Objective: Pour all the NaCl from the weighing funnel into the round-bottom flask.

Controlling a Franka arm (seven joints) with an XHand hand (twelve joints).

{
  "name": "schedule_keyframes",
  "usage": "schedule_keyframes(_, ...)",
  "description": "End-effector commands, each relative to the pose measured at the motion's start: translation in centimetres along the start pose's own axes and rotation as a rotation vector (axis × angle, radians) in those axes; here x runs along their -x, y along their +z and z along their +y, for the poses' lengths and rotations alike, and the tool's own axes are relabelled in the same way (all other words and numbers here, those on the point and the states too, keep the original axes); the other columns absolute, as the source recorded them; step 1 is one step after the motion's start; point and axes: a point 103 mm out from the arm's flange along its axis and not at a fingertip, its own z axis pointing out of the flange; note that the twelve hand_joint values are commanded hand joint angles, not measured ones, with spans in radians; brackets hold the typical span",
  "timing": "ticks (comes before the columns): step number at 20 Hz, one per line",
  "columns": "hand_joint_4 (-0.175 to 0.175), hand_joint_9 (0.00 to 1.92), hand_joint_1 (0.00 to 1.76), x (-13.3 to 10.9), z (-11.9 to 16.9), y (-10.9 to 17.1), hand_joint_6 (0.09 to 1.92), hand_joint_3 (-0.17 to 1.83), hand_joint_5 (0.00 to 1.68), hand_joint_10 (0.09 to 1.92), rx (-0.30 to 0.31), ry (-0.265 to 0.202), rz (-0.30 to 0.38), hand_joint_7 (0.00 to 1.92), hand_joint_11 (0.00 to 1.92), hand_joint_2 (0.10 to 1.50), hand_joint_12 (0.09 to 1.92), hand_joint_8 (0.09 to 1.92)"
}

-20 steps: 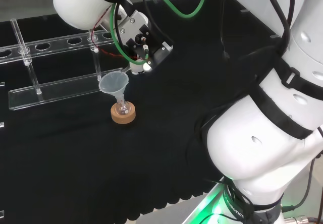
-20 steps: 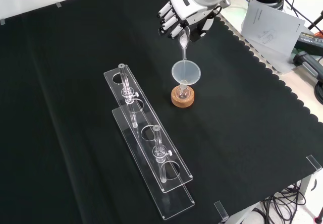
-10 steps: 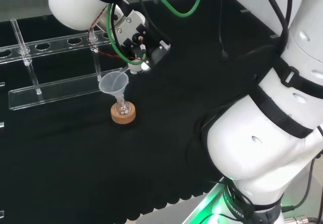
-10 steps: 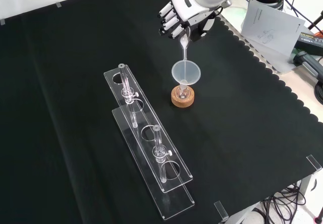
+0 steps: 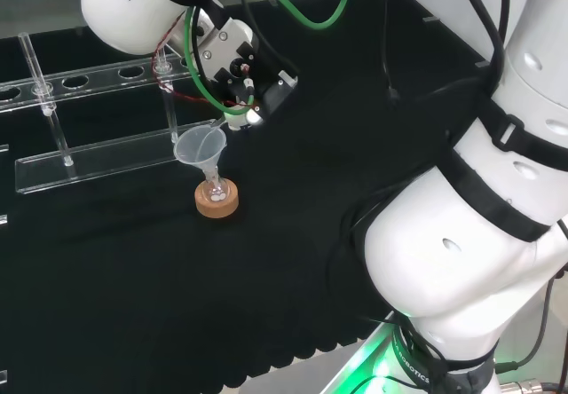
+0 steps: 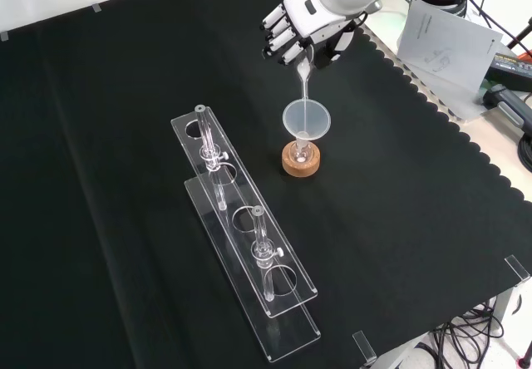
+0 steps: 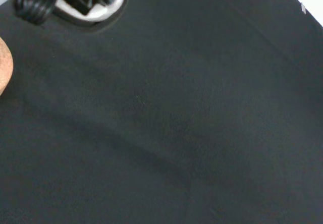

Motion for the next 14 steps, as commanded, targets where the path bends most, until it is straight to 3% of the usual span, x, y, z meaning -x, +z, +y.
schedule_keyframes(1,0.175,0.94,1.09,-0.20,0.07,-0.18,0.83,0.59,1.17,0.36,-0.006,-0.002,-0.016,0.59,0.73,0.73,1.13,0.64)
schedule_keyframes(14,0.175,0.94,1.09,-0.38,0.07,-0.98,0.83,0.60,1.17,0.36,-0.006,-0.004,-0.072,0.60,0.73,0.73,1.13,0.64)
